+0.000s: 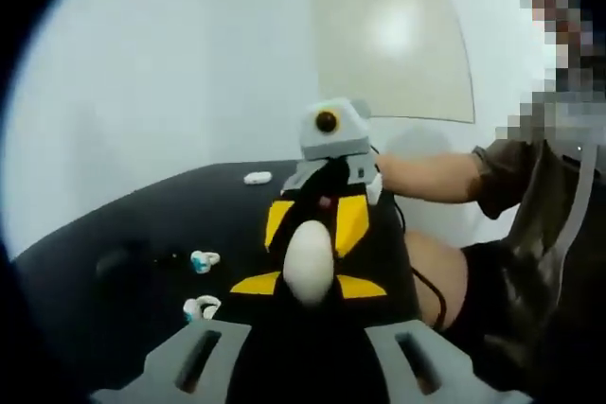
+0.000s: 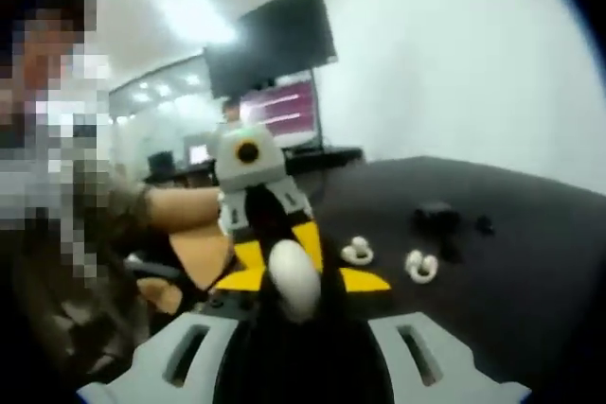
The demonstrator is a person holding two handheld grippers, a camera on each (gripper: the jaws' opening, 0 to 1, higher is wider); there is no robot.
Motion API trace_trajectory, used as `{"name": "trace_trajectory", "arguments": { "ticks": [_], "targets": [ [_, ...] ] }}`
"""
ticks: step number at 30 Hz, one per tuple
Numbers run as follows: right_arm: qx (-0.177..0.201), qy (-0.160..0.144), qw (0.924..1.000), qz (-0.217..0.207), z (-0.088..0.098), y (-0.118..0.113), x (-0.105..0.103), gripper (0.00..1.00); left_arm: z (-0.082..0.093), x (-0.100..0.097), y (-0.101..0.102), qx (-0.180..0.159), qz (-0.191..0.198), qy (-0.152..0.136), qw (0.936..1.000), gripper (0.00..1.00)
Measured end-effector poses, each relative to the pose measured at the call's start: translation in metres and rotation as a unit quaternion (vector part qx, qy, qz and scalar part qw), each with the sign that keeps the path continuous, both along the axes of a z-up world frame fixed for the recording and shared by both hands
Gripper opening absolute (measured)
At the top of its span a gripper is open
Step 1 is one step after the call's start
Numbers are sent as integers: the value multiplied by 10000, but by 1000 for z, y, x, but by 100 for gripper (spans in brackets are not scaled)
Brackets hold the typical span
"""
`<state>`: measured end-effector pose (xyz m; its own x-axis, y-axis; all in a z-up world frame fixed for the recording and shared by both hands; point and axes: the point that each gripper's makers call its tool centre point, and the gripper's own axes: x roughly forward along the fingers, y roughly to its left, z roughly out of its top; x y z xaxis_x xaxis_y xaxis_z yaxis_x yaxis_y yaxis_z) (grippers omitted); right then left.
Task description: Pick up three earphones and place each one into its charging case using tactile feedback, ensure that each earphone is properly inserted and securely positioned inside the case.
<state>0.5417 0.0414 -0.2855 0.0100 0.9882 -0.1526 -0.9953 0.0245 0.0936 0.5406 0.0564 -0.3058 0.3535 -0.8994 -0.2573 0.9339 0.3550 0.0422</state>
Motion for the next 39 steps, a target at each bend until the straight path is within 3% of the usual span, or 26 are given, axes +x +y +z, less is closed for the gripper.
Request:
{"name": "trace_trajectory", "arguments": {
  "ticks": [3, 6, 8, 9, 10, 11, 12, 13, 14, 15, 17, 19, 21, 24, 28, 32, 37, 39],
  "targets": [
    [171, -41, 9998, 99, 4, 1, -3, 30, 0, -1, 1, -43, -25, 12, 10000, 18],
    [-325, -220, 9977, 552, -15, 6, -17, 30, 0, -1, 1, -101, -87, 84, 9999, 18],
    [-763, -461, 9954, 347, -33, 5, -12, 27, 0, -2, 1, -136, -98, 111, 9998, 18],
    [-901, -755, 9927, 269, -37, 5, -9, 24, 0, -3, -1, -102, -113, 19, 9999, 18],
    [-736, -988, 9919, 313, -32, 9, -10, 23, 0, -3, -2, -106, -111, -45, 9999, 18],
    [-673, -975, 9923, 354, -29, 10, -11, 23, 0, -3, -3, -101, -127, -63, 9998, 18],
    [-577, -748, 9948, 381, -26, 11, -12, 23, -1, -5, -4, -115, -132, 57, 9998, 18],
    [-709, -435, 9957, 401, -31, 9, -14, 23, 0, -7, -3, -130, -117, 48, 9998, 18],
    [-666, -461, 9959, 408, -30, 10, -12, 23, 1, -9, -4, -121, -217, -127, 9996, 18],
    [-615, -709, 9946, 443, -30, 10, -11, 22, 0, -8, -3, -108, -241, -125, 9996, 18],
    [-611, -613, 9953, 427, -29, 10, -9, 22, 1, -5, -3, -132, -293, 78, 9995, 20],
    [-611, -94, 9972, 410, -30, 9, -9, 22, 15, -6, -3, -573, -329, 85, 9978, 27],
    [-591, 121, 9973, 410, -29, 9, -7, 22, 27, -6, 1, -916, -272, -2, 9954, 28],
    [-525, 281, 9975, 368, -27, 9, -6, 22, 21, -5, 0, -788, -246, 158, 9965, 29],
    [-547, 88, 9979, 342, -27, 9, -10, 21, 7, -7, -7, -318, -295, 10, 9991, 28],
    [-667, -402, 9964, 325, -31, 9, -13, 21, 14, -1, -8, -403, -105, 125, 9991, 22],
    [-688, -466, 9963, 212, -31, 8, -11, 21, 18, 0, -12, -443, -18, 461, 9980, 19],
    [-674, -588, 9958, 210, -31, 8, -11, 21, 16, 0, -10, -454, 12, 927, 9947, 18]
  ]
}}
